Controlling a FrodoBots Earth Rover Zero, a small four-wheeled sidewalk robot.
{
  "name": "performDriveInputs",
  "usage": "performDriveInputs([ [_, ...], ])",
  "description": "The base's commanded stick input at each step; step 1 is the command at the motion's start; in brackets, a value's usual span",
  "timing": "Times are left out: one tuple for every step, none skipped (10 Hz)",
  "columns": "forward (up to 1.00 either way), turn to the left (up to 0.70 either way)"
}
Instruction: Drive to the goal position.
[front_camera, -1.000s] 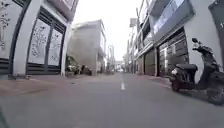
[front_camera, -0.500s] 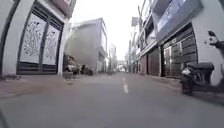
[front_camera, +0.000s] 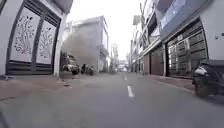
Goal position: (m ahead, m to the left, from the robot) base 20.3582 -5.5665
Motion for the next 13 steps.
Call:
performDriveInputs([
  [1.00,0.00],
  [1.00,0.00],
  [1.00,0.00],
  [1.00,0.00],
  [1.00,0.00],
  [1.00,0.00],
  [1.00,0.00],
  [1.00,-0.19],
  [1.00,-0.40],
  [1.00,-0.09],
  [1.00,0.00],
  [1.00,0.00],
  [1.00,0.00],
])
